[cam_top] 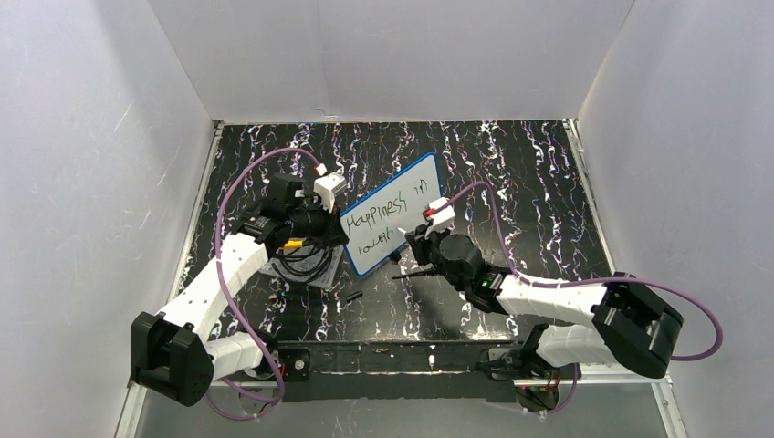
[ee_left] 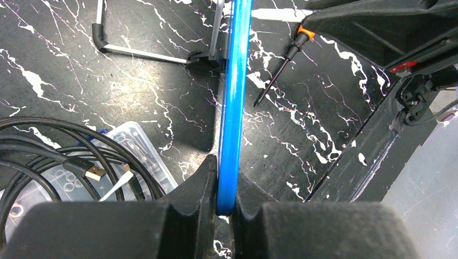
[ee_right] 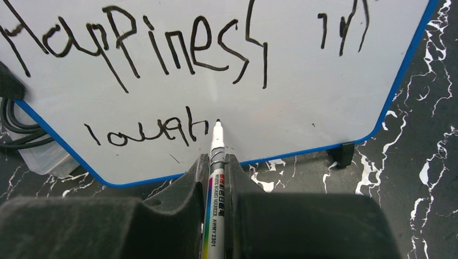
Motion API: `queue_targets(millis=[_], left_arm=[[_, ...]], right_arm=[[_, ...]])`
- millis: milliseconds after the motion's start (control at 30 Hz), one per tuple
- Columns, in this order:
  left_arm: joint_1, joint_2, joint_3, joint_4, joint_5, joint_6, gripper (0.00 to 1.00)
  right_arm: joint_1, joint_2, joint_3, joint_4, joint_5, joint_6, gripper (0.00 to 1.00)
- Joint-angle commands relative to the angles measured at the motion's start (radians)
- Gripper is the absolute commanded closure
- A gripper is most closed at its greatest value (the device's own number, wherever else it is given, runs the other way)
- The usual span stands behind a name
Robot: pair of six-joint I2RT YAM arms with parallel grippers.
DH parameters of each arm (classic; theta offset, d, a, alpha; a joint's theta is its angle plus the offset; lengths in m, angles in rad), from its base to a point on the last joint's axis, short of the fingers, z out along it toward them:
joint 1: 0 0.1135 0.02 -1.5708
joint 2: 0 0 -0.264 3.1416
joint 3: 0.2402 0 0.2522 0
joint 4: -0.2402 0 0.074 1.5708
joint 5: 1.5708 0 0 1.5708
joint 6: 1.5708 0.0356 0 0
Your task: Write a sentence on the whiteboard
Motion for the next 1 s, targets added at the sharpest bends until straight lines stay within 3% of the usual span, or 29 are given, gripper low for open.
queue_targets(millis=[0, 500, 967], left_arm=[[-0.003, -0.035, 0.019, 0.0, 0.036, -0.011, 1.0], [-0.003, -0.034, 0.019, 0.0, 0.036, -0.011, 1.0], [-0.004, -0.037, 0.017, 0.001, 0.034, -0.011, 1.0]], right_arm=[[-0.004, 0.027, 0.028, 0.064, -0.013, -0.013, 0.99], [-0.006, 0.087, 0.042, 0.107, 0.028, -0.017, 0.99], [-0.008, 0.031, 0.005, 0.123, 0.086, -0.018, 0.99]])
